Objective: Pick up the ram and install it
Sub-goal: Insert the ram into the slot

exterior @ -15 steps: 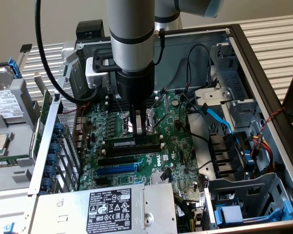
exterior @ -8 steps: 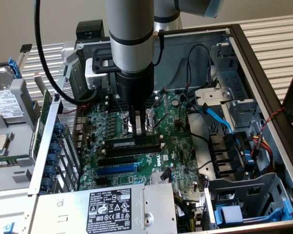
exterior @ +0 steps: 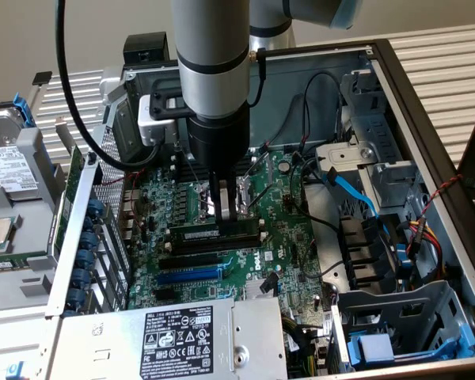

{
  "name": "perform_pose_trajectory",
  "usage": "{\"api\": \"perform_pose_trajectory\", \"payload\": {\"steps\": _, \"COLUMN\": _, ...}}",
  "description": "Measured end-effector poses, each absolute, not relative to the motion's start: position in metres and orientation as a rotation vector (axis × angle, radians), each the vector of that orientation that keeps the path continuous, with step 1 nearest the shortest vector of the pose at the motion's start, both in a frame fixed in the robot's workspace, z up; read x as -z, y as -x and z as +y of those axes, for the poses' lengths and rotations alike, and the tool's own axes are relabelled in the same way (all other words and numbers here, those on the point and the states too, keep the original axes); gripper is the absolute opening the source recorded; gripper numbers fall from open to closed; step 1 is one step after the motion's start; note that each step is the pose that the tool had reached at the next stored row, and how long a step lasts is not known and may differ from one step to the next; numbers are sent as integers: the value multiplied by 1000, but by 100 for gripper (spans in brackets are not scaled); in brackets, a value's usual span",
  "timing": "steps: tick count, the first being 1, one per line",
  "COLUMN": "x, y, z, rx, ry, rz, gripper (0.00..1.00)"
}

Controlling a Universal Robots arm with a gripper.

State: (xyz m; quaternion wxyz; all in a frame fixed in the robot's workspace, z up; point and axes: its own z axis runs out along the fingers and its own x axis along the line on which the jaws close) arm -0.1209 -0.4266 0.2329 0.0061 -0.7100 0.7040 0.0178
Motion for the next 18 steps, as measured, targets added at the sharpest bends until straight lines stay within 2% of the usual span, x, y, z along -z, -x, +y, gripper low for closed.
{"api": "perform_pose_trajectory", "payload": {"steps": 18, "x": -233, "y": 122, "z": -427, "rx": -41, "ry": 2223, "rz": 2195, "gripper": 13}}
